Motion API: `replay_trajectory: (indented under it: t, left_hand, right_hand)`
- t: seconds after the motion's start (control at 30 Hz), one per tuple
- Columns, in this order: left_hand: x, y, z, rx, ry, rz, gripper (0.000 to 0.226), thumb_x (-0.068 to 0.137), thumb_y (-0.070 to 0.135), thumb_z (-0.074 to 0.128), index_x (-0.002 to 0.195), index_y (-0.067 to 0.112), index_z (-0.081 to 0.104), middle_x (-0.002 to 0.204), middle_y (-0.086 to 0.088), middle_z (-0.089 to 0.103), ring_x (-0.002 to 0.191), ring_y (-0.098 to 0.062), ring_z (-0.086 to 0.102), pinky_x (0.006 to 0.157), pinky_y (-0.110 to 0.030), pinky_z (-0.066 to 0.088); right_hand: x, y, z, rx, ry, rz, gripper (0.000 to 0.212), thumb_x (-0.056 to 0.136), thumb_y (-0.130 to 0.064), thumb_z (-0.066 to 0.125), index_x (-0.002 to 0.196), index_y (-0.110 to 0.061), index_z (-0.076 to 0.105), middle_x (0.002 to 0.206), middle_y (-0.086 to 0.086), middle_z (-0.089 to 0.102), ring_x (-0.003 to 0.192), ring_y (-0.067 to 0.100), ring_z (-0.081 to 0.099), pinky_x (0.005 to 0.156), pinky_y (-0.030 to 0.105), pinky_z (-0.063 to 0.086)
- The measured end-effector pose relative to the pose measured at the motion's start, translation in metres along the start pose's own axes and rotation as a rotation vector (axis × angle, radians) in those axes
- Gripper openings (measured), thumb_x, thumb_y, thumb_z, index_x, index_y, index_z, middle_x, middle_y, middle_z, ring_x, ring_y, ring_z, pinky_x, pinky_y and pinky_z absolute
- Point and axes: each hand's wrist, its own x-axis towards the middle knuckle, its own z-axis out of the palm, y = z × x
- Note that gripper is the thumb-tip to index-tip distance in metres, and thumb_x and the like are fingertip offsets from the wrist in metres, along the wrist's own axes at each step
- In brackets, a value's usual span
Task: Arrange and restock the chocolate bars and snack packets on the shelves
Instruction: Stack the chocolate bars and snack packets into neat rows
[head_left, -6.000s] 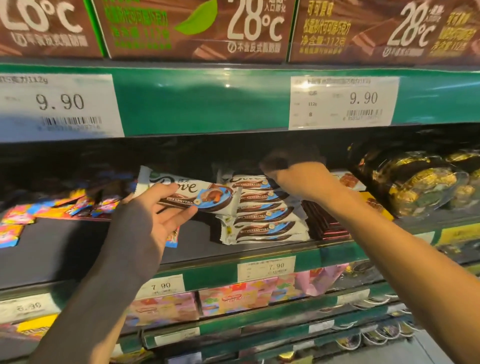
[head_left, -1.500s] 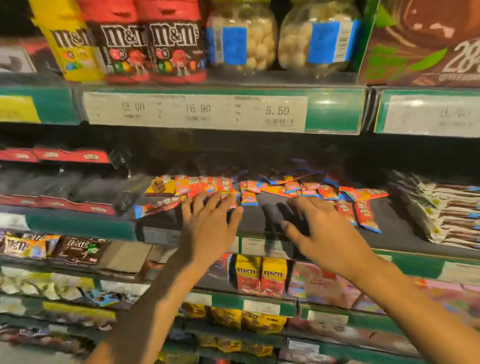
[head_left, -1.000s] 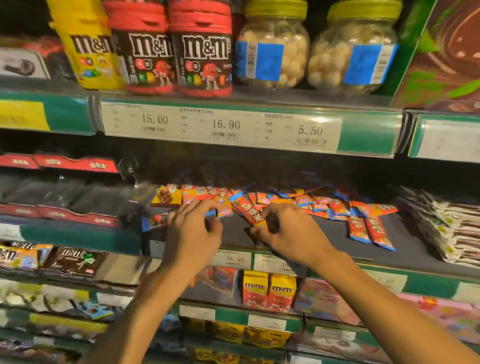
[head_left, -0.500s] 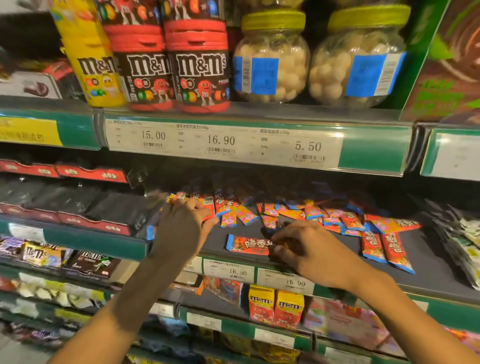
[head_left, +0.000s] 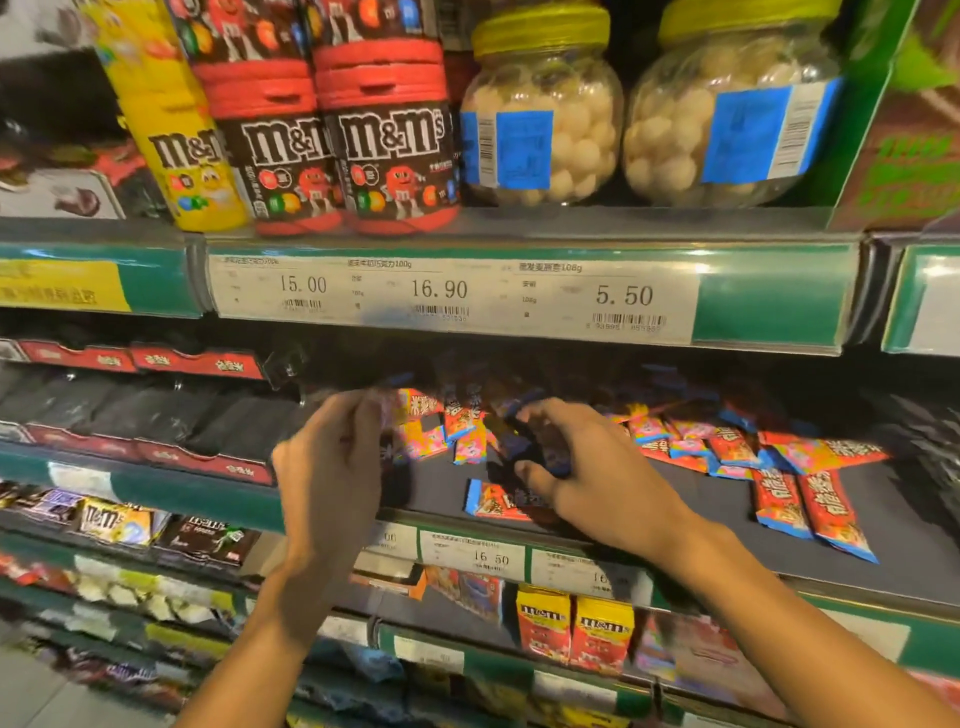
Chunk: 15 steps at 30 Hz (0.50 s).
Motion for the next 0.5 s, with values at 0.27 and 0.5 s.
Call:
replay_trajectory:
  t: [0.27, 0.5]
  left_hand:
    - [0.021, -0.006, -0.018, -0.566, -0.119, -0.450, 0.018, 0.095, 0.031, 0.061, 0.083, 0.025, 0.073, 0.078, 0.005, 0.074, 0.072, -0.015, 0.070, 0.069, -0.033, 0.054]
    - [-0.010, 0.013, 0.017, -0.977, -0.473, -0.780, 0.016, 0.098, 0.020, 0.054, 0.090, 0.011, 0.065, 0.084, -0.005, 0.076, 0.076, -0.023, 0.075, 0.067, -0.031, 0.055]
  right_hand:
    - [0.029, -0.027, 0.004, 0.393, 0.014, 0.196, 0.056, 0.082, -0.037, 0.078, 0.130, -0.017, 0.057, 0.116, 0.002, 0.068, 0.103, 0.011, 0.065, 0.087, 0.015, 0.049]
    - [0.031, -0.041, -0.001, 1.380, 0.230, 0.692, 0.008, 0.086, -0.002, 0.067, 0.090, 0.005, 0.069, 0.090, 0.018, 0.072, 0.073, 0.020, 0.069, 0.065, 0.025, 0.060]
